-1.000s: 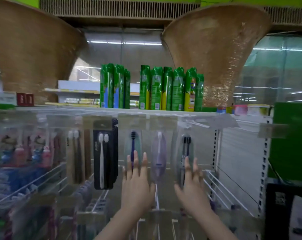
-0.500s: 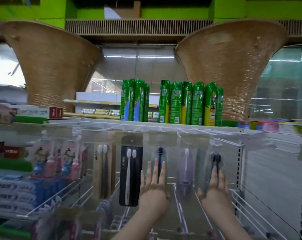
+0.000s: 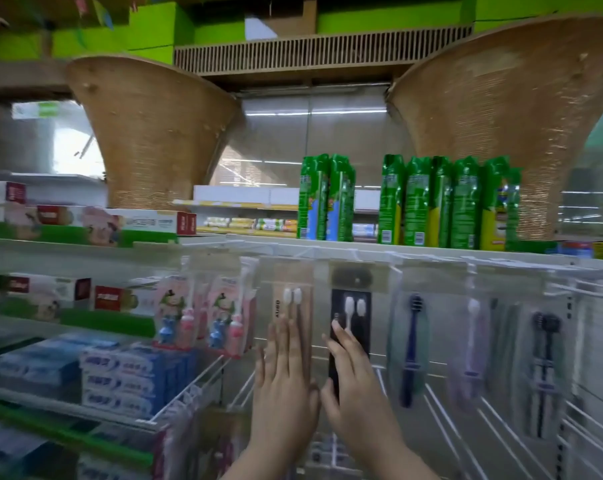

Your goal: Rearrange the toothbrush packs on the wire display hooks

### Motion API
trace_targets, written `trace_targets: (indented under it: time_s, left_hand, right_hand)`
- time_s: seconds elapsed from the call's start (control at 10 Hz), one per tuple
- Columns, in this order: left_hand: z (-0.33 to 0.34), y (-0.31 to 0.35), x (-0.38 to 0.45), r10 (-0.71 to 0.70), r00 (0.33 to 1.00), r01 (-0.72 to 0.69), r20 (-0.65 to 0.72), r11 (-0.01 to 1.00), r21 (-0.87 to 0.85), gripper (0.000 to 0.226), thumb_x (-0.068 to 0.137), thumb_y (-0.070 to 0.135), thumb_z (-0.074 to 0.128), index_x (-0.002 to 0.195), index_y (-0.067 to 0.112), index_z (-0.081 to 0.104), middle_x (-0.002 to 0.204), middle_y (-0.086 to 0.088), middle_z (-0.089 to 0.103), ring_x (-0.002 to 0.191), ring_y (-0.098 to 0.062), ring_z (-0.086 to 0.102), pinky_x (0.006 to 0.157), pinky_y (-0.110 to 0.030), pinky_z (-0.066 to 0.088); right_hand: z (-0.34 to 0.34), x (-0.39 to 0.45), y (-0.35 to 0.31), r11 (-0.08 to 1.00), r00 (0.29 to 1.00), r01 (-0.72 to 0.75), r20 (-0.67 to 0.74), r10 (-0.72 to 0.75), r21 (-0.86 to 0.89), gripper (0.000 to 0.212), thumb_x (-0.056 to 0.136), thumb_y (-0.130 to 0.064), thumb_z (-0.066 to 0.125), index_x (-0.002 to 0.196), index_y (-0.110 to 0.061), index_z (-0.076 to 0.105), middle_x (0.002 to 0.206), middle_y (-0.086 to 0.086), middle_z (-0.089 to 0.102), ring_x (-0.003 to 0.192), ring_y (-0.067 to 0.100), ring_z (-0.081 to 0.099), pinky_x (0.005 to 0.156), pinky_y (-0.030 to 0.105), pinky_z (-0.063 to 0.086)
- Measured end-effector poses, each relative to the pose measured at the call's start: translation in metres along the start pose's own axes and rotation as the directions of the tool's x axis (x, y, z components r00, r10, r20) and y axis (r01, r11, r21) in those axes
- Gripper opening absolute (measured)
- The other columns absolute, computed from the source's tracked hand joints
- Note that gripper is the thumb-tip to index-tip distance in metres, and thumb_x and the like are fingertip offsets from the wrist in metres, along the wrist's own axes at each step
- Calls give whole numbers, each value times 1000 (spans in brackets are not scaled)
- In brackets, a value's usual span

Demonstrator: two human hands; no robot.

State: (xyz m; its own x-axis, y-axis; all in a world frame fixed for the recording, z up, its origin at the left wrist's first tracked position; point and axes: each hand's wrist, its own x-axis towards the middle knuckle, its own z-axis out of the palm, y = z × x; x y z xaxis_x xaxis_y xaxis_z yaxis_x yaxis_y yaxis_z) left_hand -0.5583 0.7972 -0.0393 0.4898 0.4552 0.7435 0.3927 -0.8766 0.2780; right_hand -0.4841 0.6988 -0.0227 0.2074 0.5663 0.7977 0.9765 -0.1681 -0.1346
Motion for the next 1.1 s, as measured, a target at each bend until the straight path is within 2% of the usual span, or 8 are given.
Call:
trace_targets:
  time_s: [0.1, 0.2, 0.4, 0.5, 0.7, 0.9, 1.0, 1.1]
  left_hand:
    - [-23, -39, 11, -124, 992, 124, 10, 991, 48, 90, 92, 42, 33, 132, 18, -44, 140, 0, -49, 132, -18, -43, 114, -35, -20]
    - [-36, -81, 26, -154, 984, 162, -91, 983, 87, 89, 88, 45, 37, 141, 10, -26, 150, -8, -31, 139, -21, -33, 116, -40, -16]
    - [-51, -157, 45, -282, 957, 270, 61, 951, 151, 97, 92, 59, 34, 133, 13, -40, 149, -8, -39, 136, -23, -37, 115, -42, -18]
    - [-57, -178, 51, -320, 938, 295, 133, 938, 180, 97, 90, 64, 31, 138, 13, -36, 151, -8, -35, 140, -24, -31, 115, -44, -15]
    - [-63, -194, 54, -261, 953, 238, 156, 959, 153, 92, 91, 61, 33, 147, 13, -24, 155, -5, -29, 142, -24, -27, 118, -44, -12]
    - [-65, -202, 34, -179, 977, 167, 116, 980, 105, 89, 93, 59, 30, 147, 13, -23, 154, -2, -29, 143, -21, -26, 117, -40, -12]
    - [-66, -202, 10, -89, 996, 88, 25, 996, 9, 78, 97, 43, 41, 151, 9, -3, 159, -7, -8, 147, -23, -7, 119, -36, 1]
    - [-70, -205, -16, -24, 983, 0, -182, 991, -130, 48, 94, 20, 50, 137, 1, 41, 140, -18, 44, 129, -29, 42, 105, -33, 38]
  right_hand:
    - [27, 22, -23, 999, 1000, 26, 14, -26, -18, 60, 81, -16, 44, 141, -12, 40, 154, -5, 22, 144, 12, 17, 116, 24, 12]
    - [50, 44, -42, 982, 998, 53, 53, -45, -180, 65, 77, -23, 39, 140, -9, 41, 153, 3, 31, 142, 21, 23, 114, 31, 20]
    - [80, 75, -71, 909, 972, 133, 231, -41, -395, 85, 69, -27, 68, 145, -19, 33, 155, 0, 26, 143, 27, 14, 115, 47, 14]
    - [86, 95, -77, 887, 955, 170, 293, -41, -429, 81, 91, -28, 48, 149, -28, -9, 151, -10, -22, 138, 21, -29, 112, 46, -19]
    - [98, 98, -82, 875, 937, 126, 347, 50, -467, 78, 95, -33, 38, 141, -29, -25, 146, -13, -29, 136, 17, -32, 109, 47, -22]
    - [102, 78, -82, 917, 935, 39, 337, 107, -398, 74, 94, -30, 39, 150, -27, -10, 158, -11, -13, 145, 16, -17, 114, 41, -15]
    - [100, 53, -81, 960, 980, 76, 199, -21, -270, 64, 91, -22, 50, 149, -14, 24, 151, 0, 34, 139, 22, 33, 114, 39, 23]
    - [95, 25, -81, 967, 989, 147, 17, -147, -210, 32, 79, -12, 65, 111, -7, 64, 89, 6, 72, 72, 24, 69, 61, 31, 55]
